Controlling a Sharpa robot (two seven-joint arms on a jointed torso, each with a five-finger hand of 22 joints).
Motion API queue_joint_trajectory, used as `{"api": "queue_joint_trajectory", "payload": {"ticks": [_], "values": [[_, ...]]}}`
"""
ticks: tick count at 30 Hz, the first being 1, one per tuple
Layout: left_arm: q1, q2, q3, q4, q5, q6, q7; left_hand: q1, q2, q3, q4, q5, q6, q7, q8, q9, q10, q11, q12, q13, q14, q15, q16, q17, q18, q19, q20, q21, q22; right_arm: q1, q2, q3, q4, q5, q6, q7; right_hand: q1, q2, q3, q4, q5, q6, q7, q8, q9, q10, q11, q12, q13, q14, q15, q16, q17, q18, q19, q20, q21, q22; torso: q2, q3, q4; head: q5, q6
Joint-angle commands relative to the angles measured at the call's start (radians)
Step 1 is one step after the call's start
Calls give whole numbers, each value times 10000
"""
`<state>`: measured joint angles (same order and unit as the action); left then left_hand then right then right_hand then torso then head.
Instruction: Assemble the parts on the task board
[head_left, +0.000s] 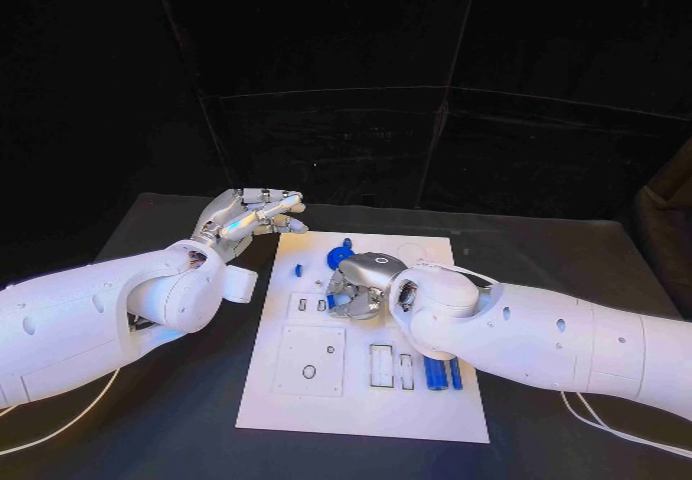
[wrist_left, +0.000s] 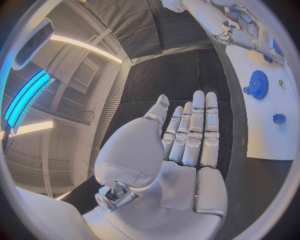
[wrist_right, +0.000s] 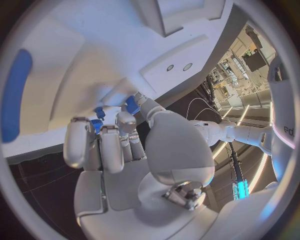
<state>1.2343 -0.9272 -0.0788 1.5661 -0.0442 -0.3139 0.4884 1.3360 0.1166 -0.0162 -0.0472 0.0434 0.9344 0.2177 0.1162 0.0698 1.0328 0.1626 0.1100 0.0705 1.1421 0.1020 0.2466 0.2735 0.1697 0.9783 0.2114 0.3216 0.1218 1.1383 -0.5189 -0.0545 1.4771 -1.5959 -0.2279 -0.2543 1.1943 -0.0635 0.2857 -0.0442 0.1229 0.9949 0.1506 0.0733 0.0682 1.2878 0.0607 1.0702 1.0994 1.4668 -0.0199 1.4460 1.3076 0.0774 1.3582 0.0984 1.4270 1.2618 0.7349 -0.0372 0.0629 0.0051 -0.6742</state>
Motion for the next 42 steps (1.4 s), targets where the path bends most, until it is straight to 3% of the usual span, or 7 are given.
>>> {"api": "queue_joint_trajectory", "payload": {"ticks": [1, 21, 29, 33, 38, 40, 42], "values": [[17, 14, 8, 7, 7, 132, 6, 47, 55, 0, -74, 52, 83, 12, -36, -13, 66, -16, -65, -17, 33, 0, -57, 12, 128, 40, -2, -64, -12, -14, 7, -20, -10, -85, -25, -178, -84, -70, -116, 30, -4, -98, -8, -41, -5, -76, 11, -52, -23, 582, 87, -69, 506, -90, -72, 24, -54, -27, 2, -2, 2, -17, 2], [16, 8, 7, -20, 6, 108, 25, 42, 54, 79, -215, 53, 174, -41, -69, -6, 248, -80, -87, 0, 294, -82, 44, 176, 145, 191, -59, -6, 2, -60, -474, -14, 660, 46, -2121, 930, -299, -489, -1451, 614, 237, -910, 157, -15, 12, -444, 170, -485, -425, 531, 225, -234, 312, -35, -250, 151, -224, -280, -9, 11, 9, -45, 3], [15, -32, 7, -97, -940, -137, -549, -413, -125, -9, -248, 67, 731, -400, 5, 54, 1538, -581, 237, 205, 2317, -699, 1770, 1519, 155, 1683, -653, 1093, 536, 97, -1718, 109, 1725, 1962, -1908, 3316, -15, -278, -2193, 881, 374, -996, 186, 11, 23, -535, 204, -488, -444, 460, 251, -423, 84, 30, -479, 181, -417, -590, -27, 11, -12, -16, 25], [27, -129, 9, -48, -2256, 384, -2568, -1077, -176, -335, 141, 80, 1275, -759, 218, 174, 2574, -977, 811, 591, 3567, -1093, 6092, 5592, 134, 2606, -1073, 2029, 1047, 426, -2442, 241, 1985, 4178, -1089, 4075, 545, 126, -2151, 718, 339, -661, 84, 219, 90, -730, 112, -746, -672, 311, 183, -840, -450, 154, -885, 140, -755, -1162, -42, 29, -4, 11, 40], [205, -70, 10, -78, -4416, 1992, -5889, -2139, 12, -993, 1053, 75, 1247, -893, 466, 329, 2706, -1080, 1700, 1386, 3606, -1236, 8550, 8048, 90, 2817, -1274, 2805, 1565, 881, -3238, 409, 1871, 6139, -802, 4345, 703, 288, -2162, 678, 430, -563, 47, 295, 99, -805, 74, -871, -785, 329, 144, -847, -424, 161, -907, 99, -804, -1217, -111, 27, -24, 54, 35], [313, 36, 9, -133, -5230, 2483, -6928, -2496, 37, -1306, 1440, 93, 1392, -1011, 750, 471, 2877, -1186, 2339, 1878, 3780, -1313, 9959, 9466, 110, 2926, -1353, 3156, 1799, 981, -3484, 529, 1753, 6604, -823, 4397, 710, 313, -2179, 682, 468, -556, 44, 305, 97, -796, 71, -863, -780, 332, 139, -855, -431, 161, -903, 92, -809, -1219, -187, 44, -24, 73, -35], [433, 171, 8, -214, -5902, 2866, -7760, -2461, 81, -1736, 1856, 124, 1344, -1165, 1358, 812, 2528, -1408, 3861, 3194, 3909, -1428, 11508, 11054, -30, 3255, -1566, 4676, 3358, 1068, -3643, 602, 1575, 6978, -900, 4441, 722, 349, -2211, 688, 543, -541, 36, 323, 96, -765, 63, -831, -757, 339, 131, -860, -429, 157, -887, 82, -809, -1210, -239, 68, -39, 104, -65]]}}
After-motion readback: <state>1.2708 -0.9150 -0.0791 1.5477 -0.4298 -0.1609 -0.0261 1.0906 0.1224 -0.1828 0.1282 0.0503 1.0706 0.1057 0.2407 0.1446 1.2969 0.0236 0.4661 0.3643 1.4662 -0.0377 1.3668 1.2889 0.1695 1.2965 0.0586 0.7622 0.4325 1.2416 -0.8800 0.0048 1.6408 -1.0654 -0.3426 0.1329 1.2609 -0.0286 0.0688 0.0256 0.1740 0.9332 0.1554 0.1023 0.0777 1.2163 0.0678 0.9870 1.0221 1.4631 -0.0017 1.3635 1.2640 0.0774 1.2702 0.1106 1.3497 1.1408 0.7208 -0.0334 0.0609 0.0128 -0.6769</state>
